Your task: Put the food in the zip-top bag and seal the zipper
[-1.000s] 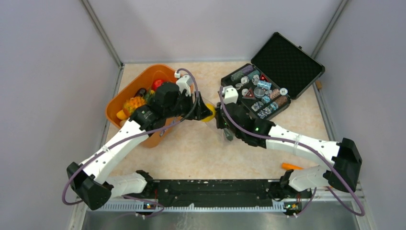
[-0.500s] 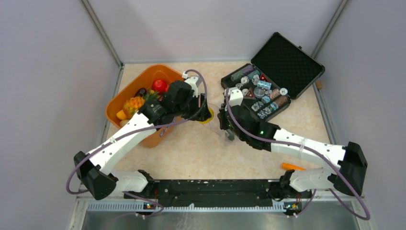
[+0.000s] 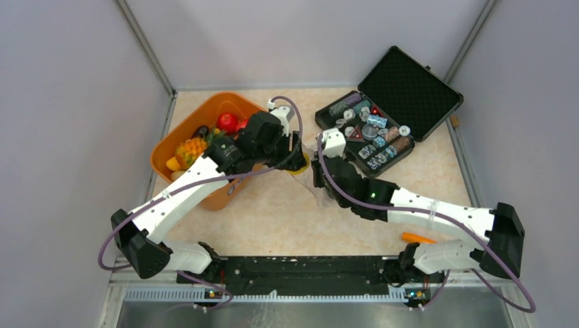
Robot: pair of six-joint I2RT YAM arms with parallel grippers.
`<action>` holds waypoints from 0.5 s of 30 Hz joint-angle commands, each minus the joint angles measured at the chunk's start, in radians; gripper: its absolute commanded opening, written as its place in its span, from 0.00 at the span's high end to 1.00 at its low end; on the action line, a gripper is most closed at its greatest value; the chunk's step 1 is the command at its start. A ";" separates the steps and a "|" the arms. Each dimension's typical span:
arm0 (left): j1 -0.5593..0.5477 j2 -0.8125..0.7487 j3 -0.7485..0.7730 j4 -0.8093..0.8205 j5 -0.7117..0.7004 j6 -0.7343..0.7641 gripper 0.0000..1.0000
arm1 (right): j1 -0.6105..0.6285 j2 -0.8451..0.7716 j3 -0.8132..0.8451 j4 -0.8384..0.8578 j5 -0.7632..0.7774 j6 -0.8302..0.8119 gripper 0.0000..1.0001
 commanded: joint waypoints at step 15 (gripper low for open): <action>-0.012 -0.068 0.019 0.061 -0.056 -0.001 0.21 | 0.003 -0.018 0.025 0.046 -0.011 0.038 1.00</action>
